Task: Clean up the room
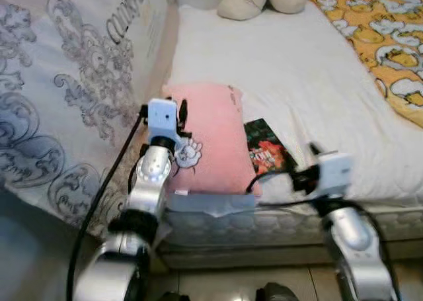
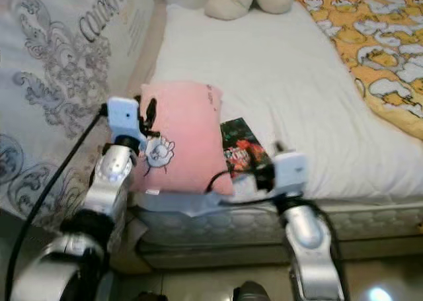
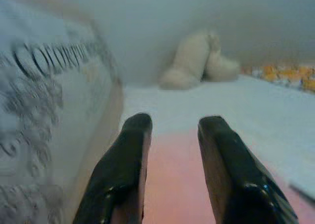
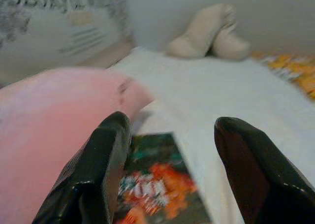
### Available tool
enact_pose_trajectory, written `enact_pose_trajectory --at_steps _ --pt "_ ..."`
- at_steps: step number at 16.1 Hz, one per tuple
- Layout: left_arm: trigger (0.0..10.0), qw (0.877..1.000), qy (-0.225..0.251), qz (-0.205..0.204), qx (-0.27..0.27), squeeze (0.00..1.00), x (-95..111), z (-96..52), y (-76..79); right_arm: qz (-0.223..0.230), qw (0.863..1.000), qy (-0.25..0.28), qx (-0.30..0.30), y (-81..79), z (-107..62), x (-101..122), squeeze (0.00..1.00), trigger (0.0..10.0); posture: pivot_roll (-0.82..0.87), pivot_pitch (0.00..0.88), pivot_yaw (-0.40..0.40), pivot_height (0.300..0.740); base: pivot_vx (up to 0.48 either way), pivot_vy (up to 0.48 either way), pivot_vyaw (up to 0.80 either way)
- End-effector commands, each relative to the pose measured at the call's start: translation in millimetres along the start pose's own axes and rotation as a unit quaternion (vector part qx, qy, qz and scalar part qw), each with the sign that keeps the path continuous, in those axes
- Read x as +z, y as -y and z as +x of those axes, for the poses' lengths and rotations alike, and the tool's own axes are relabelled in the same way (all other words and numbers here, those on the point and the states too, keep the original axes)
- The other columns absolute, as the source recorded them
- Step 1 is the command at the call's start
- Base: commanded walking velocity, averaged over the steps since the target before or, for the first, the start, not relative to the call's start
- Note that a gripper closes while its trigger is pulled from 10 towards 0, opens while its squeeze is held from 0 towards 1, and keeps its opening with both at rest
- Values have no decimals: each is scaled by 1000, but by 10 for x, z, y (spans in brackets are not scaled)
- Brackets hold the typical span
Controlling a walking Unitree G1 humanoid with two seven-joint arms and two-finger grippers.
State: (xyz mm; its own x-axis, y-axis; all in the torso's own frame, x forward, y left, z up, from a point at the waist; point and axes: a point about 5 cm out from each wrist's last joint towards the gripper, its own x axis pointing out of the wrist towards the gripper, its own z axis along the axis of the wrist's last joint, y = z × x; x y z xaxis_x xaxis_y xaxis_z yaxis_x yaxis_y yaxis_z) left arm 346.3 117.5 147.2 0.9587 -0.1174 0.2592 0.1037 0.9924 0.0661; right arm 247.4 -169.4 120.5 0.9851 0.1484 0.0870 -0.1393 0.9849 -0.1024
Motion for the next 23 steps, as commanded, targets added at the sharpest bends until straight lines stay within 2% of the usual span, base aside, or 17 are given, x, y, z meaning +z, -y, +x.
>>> enact_pose_trajectory --at_steps 1,2,3,4,5,6,7,8,10,11,15,17,18,19,23 --pt "10000 1000 23 -10 -4 1000 135 -35 40 -4 1000 20 -17 6 -23 81 0 10000 -236 0 105 704 0 0 0" --pt "10000 1000 13 -5 -4 1000 81 -170 59 -2 999 22 -35 25 -49 87 0 10000 -235 0 105 704 0 0 0" --pt "10000 1000 -23 4 -5 1000 -88 -287 45 5 999 12 -46 42 -66 47 0 10000 -235 0 103 704 0 0 0" --pt "10000 999 -40 9 -6 1000 -154 -345 34 10 999 6 -51 50 -70 14 0 10000 -236 0 104 704 0 0 0" --pt "10000 997 -67 39 -11 1000 -296 -450 -7 11 998 -3 -56 63 -64 -55 0 10000 -234 0 103 704 0 0 0" --pt "10000 995 -83 53 -16 1000 -352 -489 -18 8 998 -4 -58 67 -57 -73 0 10000 -234 0 103 704 0 0 0" --pt "10000 995 -83 53 -16 1000 -352 -489 -18 8 998 -4 -58 67 -57 -73 0 10000 -234 0 103 704 0 0 0" --pt "10000 990 -118 76 -21 1000 -444 -546 -43 5 998 -7 -57 63 -20 -104 0 10000 -227 0 101 704 0 0 0" --pt "10000 984 -145 99 -13 1000 -489 -576 -105 5 998 -11 -54 45 21 -130 0 10000 -218 0 99 704 0 0 0" --pt "10000 985 -147 93 -3 1000 -483 -577 -145 6 999 -14 -48 25 45 -149 0 10000 -209 0 98 704 0 0 0" --pt "10000 986 -136 92 5 1000 -429 -581 -141 9 999 -13 -43 -4 80 -180 0 10000 -199 0 99 704 0 0 0" --pt "10000 989 -134 65 10 1000 -392 -590 -154 9 999 -11 -42 -9 72 -185 0 10000 -197 0 99 704 0 0 0" --pt "10000 990 -131 51 15 569 -359 -560 -160 8 999 -10 -40 -11 76 -185 0 10000 -197 0 98 704 480 0 0" --pt "10000 991 -130 35 25 0 -332 -498 -167 5 999 -8 -35 -23 91 -177 0 10000 -197 0 98 704 480 0 0" --pt "10000 988 -137 9 67 0 -318 -437 -189 3 1000 -5 -23 -36 133 -174 0 10000 -201 0 92 704 480 0 0"
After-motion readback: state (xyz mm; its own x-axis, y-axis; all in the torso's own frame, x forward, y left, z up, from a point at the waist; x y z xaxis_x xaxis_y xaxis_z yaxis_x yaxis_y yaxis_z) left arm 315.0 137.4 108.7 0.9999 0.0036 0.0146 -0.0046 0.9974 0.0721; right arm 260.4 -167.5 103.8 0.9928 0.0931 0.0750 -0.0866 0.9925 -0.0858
